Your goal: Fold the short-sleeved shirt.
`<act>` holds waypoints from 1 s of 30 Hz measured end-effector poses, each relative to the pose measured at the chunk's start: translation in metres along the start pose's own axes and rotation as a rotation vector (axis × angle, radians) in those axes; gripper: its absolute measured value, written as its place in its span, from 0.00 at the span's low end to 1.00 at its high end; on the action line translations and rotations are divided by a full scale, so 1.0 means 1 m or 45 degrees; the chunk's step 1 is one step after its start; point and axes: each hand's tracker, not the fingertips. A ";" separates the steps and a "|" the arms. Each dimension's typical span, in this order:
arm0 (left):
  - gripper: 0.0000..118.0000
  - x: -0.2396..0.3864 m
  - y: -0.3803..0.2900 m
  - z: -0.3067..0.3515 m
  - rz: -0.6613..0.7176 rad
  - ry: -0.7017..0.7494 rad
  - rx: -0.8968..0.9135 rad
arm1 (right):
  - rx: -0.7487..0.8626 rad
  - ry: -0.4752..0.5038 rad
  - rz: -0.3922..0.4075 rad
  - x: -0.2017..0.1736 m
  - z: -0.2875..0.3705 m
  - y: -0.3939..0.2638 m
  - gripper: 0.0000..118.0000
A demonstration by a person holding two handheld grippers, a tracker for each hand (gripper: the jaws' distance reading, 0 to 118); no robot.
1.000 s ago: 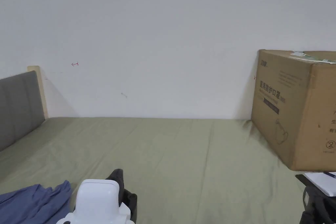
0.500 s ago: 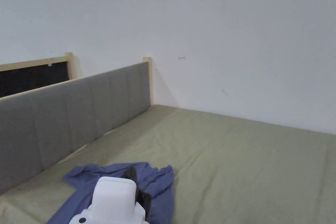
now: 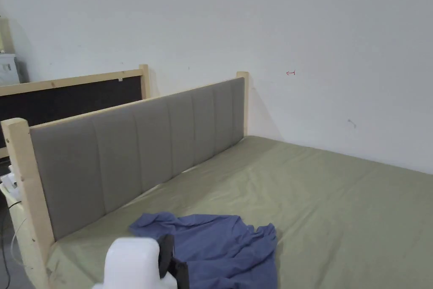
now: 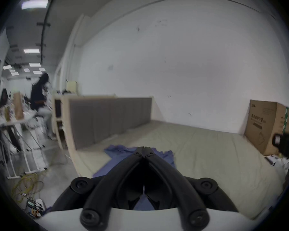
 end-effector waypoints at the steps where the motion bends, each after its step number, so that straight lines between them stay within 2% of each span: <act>1: 0.00 -0.005 0.007 -0.034 0.031 -0.055 -0.106 | -0.023 -0.014 -0.001 0.006 -0.001 -0.002 0.00; 4: 0.00 -0.018 0.008 -0.152 0.041 -0.168 -0.557 | -0.107 -0.052 -0.025 0.023 -0.007 -0.008 0.00; 5: 0.04 -0.022 0.000 -0.192 0.054 -0.222 -0.730 | -0.131 -0.060 -0.037 0.028 -0.009 -0.011 0.00; 6: 0.19 -0.027 -0.011 -0.224 0.089 -0.281 -0.863 | -0.149 -0.072 -0.047 0.033 -0.011 -0.014 0.00; 7: 0.56 -0.028 -0.024 -0.257 0.120 -0.324 -0.980 | -0.165 -0.088 -0.053 0.037 -0.013 -0.019 0.00; 8: 0.86 -0.028 -0.036 -0.282 0.131 -0.342 -1.073 | -0.180 -0.107 -0.052 0.040 -0.016 -0.024 0.00; 9: 1.00 -0.025 -0.049 -0.304 0.107 -0.317 -1.140 | -0.204 -0.129 -0.050 0.043 -0.019 -0.029 0.00; 10: 0.97 -0.022 -0.062 -0.323 0.071 -0.279 -1.166 | -0.233 -0.146 -0.047 0.046 -0.023 -0.035 0.00; 11: 0.97 -0.014 -0.070 -0.333 0.053 -0.257 -1.097 | -0.256 -0.153 -0.048 0.049 -0.026 -0.039 0.00; 13: 0.97 -0.001 -0.091 -0.363 -0.053 -0.146 -1.107 | -0.305 -0.167 -0.051 0.052 -0.034 -0.048 0.00; 15: 0.97 0.000 -0.109 -0.379 -0.076 -0.161 -1.144 | -0.346 -0.167 -0.046 0.056 -0.043 -0.055 0.00; 18: 1.00 0.005 -0.145 -0.402 -0.116 -0.160 -1.382 | -0.379 -0.167 -0.034 0.059 -0.054 -0.061 0.00; 20: 1.00 0.006 -0.155 -0.404 -0.262 -0.190 -1.261 | -0.394 -0.161 -0.037 0.059 -0.059 -0.063 0.00; 22: 1.00 0.009 -0.153 -0.404 -0.170 -0.106 -1.190 | -0.403 -0.154 -0.056 0.058 -0.063 -0.065 0.00; 26: 1.00 0.014 -0.144 -0.389 -0.191 -0.103 -1.211 | -0.406 -0.135 -0.121 0.056 -0.064 -0.066 0.00; 27: 0.97 0.009 -0.145 -0.387 -0.173 -0.097 -1.199 | -0.411 -0.128 -0.126 0.055 -0.063 -0.065 0.00; 28: 0.89 0.010 -0.143 -0.382 -0.169 -0.069 -1.164 | -0.412 -0.121 -0.128 0.055 -0.060 -0.063 0.00; 29: 0.75 0.011 -0.139 -0.375 -0.174 -0.044 -1.100 | -0.406 -0.116 -0.126 0.056 -0.056 -0.061 0.00; 30: 0.55 0.011 -0.135 -0.369 -0.186 -0.035 -1.046 | -0.397 -0.112 -0.123 0.056 -0.052 -0.058 0.00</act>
